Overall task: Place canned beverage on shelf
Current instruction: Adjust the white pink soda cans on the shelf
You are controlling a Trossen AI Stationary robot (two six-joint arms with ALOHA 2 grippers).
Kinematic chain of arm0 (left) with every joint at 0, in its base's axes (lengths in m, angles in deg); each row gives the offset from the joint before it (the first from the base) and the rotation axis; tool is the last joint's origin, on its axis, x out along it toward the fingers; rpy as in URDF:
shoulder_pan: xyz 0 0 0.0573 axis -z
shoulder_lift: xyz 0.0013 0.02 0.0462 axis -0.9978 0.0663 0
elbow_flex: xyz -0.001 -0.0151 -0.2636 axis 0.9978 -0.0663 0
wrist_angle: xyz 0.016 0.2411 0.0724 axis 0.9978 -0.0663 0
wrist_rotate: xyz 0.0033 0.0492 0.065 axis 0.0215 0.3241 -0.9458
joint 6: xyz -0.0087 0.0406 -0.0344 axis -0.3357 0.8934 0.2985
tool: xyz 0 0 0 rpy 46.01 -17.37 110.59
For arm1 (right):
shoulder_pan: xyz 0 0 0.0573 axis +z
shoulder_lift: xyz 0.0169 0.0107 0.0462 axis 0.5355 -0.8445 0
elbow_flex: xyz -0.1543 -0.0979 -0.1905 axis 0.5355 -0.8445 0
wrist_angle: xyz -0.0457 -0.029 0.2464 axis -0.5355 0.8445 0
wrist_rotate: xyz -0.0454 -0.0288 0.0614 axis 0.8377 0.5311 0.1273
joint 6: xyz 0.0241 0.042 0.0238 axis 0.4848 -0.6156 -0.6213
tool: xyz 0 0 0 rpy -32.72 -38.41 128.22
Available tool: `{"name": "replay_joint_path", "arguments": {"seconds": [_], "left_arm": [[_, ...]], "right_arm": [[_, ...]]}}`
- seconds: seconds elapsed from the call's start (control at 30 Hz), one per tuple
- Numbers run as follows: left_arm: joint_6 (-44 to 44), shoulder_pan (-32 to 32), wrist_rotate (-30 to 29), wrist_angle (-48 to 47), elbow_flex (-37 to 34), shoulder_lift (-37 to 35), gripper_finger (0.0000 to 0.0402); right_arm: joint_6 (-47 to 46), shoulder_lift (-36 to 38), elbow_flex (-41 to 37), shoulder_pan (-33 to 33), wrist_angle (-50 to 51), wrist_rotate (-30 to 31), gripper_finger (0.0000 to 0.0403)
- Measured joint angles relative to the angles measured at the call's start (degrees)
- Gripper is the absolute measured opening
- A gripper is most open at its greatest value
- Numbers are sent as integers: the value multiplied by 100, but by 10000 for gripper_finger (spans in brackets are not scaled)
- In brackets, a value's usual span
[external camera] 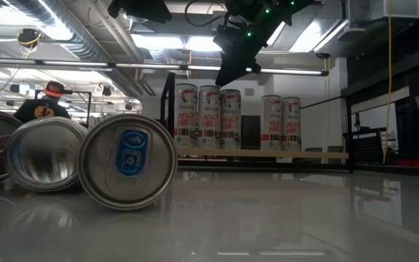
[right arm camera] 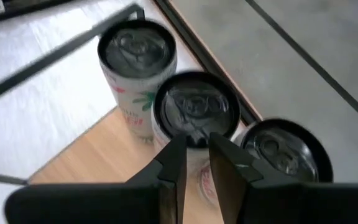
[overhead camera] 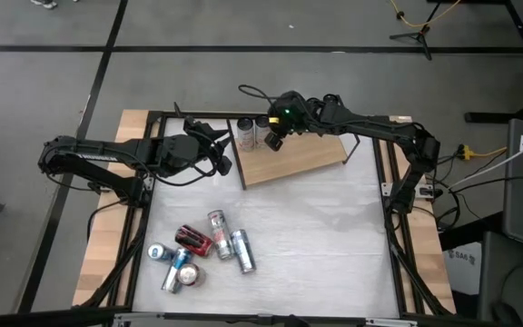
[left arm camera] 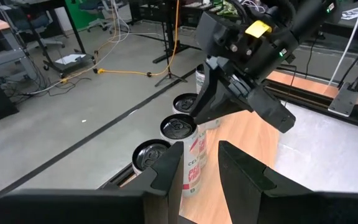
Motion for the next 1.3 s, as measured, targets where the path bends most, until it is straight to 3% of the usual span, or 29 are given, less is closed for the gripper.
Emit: {"name": "replay_joint_path", "arguments": {"seconds": [0.43,0.7,0.77,1.03,1.17,1.3], "left_arm": [[-2,0,0,0,0,0,92],[-4,2,0,0,0,0,92],[-4,2,0,0,0,0,92],[-4,2,-2,0,0,0,92],[-1,1,-2,-2,0,0,92],[0,2,-2,-2,0,0,92]], "right_arm": [[153,248,-4,-2,-53,-264,66],[744,755,-2,-69,186,1454,66],[794,761,0,-166,383,1611,66],[754,554,0,-747,950,1494,66],[735,409,0,-920,946,956,66],[737,205,0,-903,935,874,66]]}}
